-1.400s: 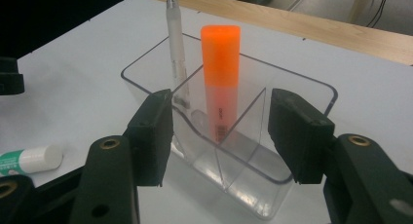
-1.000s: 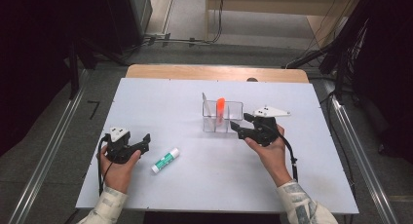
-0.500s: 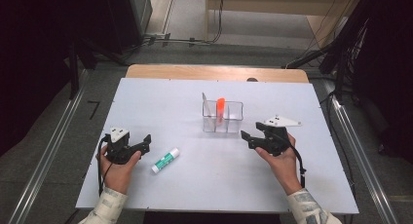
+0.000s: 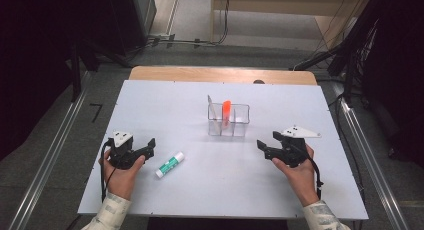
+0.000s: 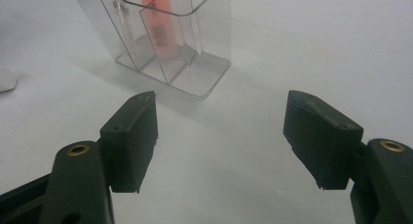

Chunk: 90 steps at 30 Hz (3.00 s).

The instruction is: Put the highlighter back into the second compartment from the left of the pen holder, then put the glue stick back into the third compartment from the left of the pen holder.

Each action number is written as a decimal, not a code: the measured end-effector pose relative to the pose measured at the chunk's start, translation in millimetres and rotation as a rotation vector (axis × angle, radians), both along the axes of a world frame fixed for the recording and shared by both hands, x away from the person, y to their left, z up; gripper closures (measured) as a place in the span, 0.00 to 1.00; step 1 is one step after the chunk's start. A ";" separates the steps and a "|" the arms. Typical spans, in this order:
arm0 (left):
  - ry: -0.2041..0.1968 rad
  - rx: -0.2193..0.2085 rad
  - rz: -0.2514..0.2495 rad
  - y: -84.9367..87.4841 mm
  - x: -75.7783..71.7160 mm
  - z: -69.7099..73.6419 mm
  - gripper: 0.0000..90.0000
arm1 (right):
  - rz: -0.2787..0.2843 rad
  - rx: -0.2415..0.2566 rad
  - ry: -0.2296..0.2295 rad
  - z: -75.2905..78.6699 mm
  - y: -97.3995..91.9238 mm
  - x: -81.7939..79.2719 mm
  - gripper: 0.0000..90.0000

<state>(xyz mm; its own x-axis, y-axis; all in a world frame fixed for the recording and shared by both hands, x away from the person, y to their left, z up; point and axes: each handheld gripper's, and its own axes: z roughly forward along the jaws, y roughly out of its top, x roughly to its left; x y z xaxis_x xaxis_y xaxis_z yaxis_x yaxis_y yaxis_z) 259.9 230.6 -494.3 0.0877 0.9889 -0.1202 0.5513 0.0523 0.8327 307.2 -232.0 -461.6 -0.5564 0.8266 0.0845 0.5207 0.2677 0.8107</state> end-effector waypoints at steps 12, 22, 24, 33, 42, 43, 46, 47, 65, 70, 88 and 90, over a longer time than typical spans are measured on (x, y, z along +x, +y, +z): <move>0.002 0.002 -0.006 -1.0 0.1 -0.2 0.23 | -0.039 0.001 0.010 -2.6 -20.5 -7.7 0.30; -0.005 -0.003 -0.012 -2.7 -1.1 1.6 0.23 | -0.056 0.001 0.005 -1.9 -26.5 -9.2 0.29; -0.004 -0.003 -0.012 -2.4 -1.9 1.8 0.23 | -0.059 -0.002 0.005 -2.1 -27.9 -9.2 0.29; -0.006 -0.013 -0.030 -5.2 -4.6 4.1 0.22 | -0.072 -0.006 0.012 -3.8 -31.9 -9.8 0.29; 0.004 -0.021 -0.074 -10.5 -8.0 5.2 0.21 | -0.069 -0.010 0.015 -4.6 -31.8 -9.3 0.29; 0.005 -0.022 -0.079 -11.1 -8.4 5.2 0.21 | -0.069 -0.011 0.015 -4.6 -31.7 -9.3 0.29; 0.006 -0.023 -0.102 -14.2 -9.5 5.0 0.21 | -0.069 -0.011 0.015 -4.4 -31.7 -9.3 0.29; 0.011 -0.020 -0.111 -15.7 -10.0 5.0 0.21 | -0.069 -0.011 0.016 -4.5 -31.7 -9.2 0.29; 0.041 0.005 -0.224 -37.2 -21.9 1.0 0.22 | -0.066 -0.010 0.018 -4.1 -31.2 -9.5 0.29; 0.052 0.024 -0.249 -43.7 -23.9 -2.4 0.22 | -0.064 -0.009 0.017 -4.0 -31.1 -9.5 0.29; 0.084 0.060 -0.300 -51.7 -24.8 -7.6 0.28 | -0.063 -0.008 0.019 -3.8 -31.1 -9.5 0.29; 0.091 0.065 -0.310 -52.5 -25.6 -8.5 0.29 | -0.062 -0.007 0.018 -3.6 -31.2 -9.6 0.29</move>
<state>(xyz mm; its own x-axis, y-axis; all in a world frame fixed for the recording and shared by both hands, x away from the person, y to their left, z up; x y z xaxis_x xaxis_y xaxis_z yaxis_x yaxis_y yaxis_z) 234.3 178.1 -502.8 0.3776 0.9226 -0.0792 0.6051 -0.1811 0.7753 297.6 -263.2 -465.2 -0.5029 0.8598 0.0883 0.5512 0.2404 0.7990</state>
